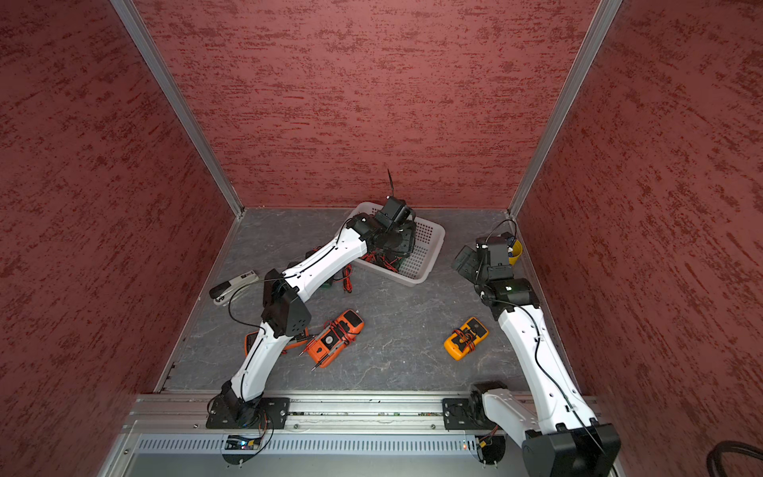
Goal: Put the multimeter into the basket
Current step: Place the multimeter in the basket.
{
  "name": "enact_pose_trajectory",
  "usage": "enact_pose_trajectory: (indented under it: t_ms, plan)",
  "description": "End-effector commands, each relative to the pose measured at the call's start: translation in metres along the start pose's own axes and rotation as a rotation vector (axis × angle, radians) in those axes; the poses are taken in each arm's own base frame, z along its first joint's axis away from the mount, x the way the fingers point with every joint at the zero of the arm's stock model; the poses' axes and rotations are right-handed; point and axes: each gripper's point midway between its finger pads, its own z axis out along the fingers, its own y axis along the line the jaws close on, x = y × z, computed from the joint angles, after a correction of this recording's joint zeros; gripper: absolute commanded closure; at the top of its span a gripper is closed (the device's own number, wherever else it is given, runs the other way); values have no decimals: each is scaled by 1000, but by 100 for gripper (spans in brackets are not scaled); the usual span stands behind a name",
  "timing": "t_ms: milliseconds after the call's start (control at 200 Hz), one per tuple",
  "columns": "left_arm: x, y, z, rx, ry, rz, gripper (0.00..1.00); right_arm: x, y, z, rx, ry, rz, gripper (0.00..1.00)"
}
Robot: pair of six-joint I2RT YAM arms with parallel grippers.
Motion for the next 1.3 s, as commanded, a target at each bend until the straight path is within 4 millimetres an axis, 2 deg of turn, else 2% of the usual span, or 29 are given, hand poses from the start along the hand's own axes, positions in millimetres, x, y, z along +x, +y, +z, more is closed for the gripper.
enact_pose_trajectory:
  t_ms: [0,130,266,481,641,1002,1087,1212,1297]
  plan:
    - [-10,-12,10,84,-23,14,58,-10,2,1,-16,-53,30,1]
    - [-4,-24,27,142,-11,51,58,-8,3,5,-18,-46,25,1]
    - [8,-27,42,163,19,75,58,-9,7,10,-18,-32,9,1]
    - [26,-23,65,148,62,116,55,-10,12,12,-34,-26,9,1]
    - [36,-20,74,136,89,146,53,-7,12,14,-37,-13,10,1]
    - [64,-27,91,146,156,209,35,-4,12,17,-36,-1,7,1]
    - [69,-26,95,143,168,211,27,-4,13,17,-40,1,8,1]
    - [71,-23,100,129,173,207,25,-4,15,17,-47,9,4,1]
    - [73,-19,103,109,174,199,16,-5,17,17,-50,12,0,1]
